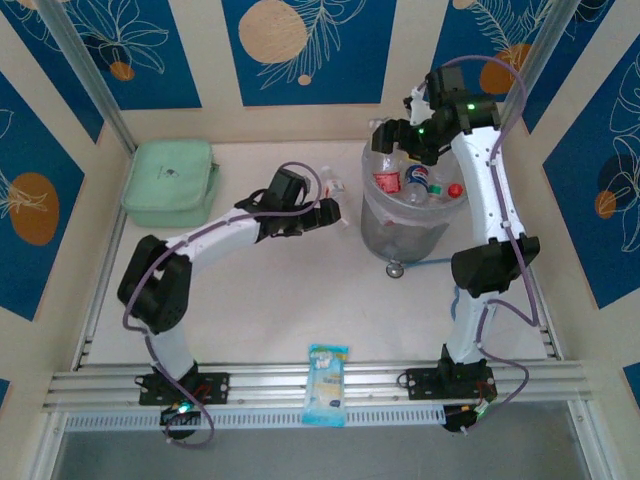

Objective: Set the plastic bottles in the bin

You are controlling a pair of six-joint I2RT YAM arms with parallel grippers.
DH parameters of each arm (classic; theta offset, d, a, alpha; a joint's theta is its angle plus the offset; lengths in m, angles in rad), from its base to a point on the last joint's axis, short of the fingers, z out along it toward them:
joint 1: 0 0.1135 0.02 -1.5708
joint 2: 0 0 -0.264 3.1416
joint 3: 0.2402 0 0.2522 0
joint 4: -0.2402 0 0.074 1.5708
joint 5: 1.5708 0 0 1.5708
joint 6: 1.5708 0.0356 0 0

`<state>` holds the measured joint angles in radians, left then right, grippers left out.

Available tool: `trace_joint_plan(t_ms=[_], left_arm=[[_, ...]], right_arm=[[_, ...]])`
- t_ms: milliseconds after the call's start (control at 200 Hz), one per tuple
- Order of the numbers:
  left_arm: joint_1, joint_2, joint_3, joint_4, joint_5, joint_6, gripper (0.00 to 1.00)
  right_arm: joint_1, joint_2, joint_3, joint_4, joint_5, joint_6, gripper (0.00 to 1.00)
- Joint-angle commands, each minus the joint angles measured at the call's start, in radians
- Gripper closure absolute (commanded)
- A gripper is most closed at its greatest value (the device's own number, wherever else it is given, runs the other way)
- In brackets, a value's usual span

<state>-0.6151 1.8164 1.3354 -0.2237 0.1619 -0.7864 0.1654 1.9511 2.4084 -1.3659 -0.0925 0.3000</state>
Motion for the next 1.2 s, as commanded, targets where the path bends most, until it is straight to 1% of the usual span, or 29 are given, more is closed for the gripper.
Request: trace_joint_plan(t_ms=[0, 125, 225, 400, 530, 600, 665, 735, 956, 1116, 1196], left_arm=[[0.008, 0.082, 0.078, 0.014, -0.073, -0.033, 0.01], [0.008, 0.173, 0.159, 0.001, -0.104, -0.024, 0.00], [0.009, 0.238, 0.213, -0.010, -0.125, -0.014, 0.00], [0.009, 0.329, 0.286, 0.005, -0.137, -0.014, 0.00], [0.011, 0.387, 0.334, 0.033, -0.121, -0.033, 0.00], [0.011, 0.417, 0.367, 0.007, -0.127, -0.039, 0.02], [0.011, 0.428, 0.381, -0.025, -0.147, -0.040, 0.07], [0.011, 0.423, 0.372, -0.043, -0.171, -0.041, 0.18], [0.015, 0.357, 0.314, -0.047, -0.202, -0.009, 0.43], [0.030, 0.293, 0.273, -0.048, -0.189, 0.039, 0.55], [0.039, 0.255, 0.248, -0.052, -0.180, 0.059, 0.58]], right_arm=[[-0.009, -0.030, 0.075, -0.111, 0.036, -0.008, 0.13], [-0.027, -0.080, 0.072, -0.125, 0.063, -0.014, 0.13], [-0.043, -0.150, 0.014, -0.107, 0.062, -0.013, 0.13], [-0.076, -0.316, -0.214, 0.009, -0.007, 0.012, 0.14], [-0.111, -0.420, -0.384, 0.081, -0.057, 0.035, 0.15], [-0.133, -0.477, -0.471, 0.126, -0.094, 0.047, 0.15], [-0.153, -0.527, -0.542, 0.174, -0.135, 0.062, 0.15], [-0.173, -0.574, -0.595, 0.206, -0.172, 0.076, 0.16], [-0.207, -0.663, -0.693, 0.246, -0.256, 0.099, 0.17], [-0.219, -0.700, -0.740, 0.246, -0.288, 0.108, 0.17], [-0.219, -0.717, -0.762, 0.252, -0.309, 0.117, 0.17]])
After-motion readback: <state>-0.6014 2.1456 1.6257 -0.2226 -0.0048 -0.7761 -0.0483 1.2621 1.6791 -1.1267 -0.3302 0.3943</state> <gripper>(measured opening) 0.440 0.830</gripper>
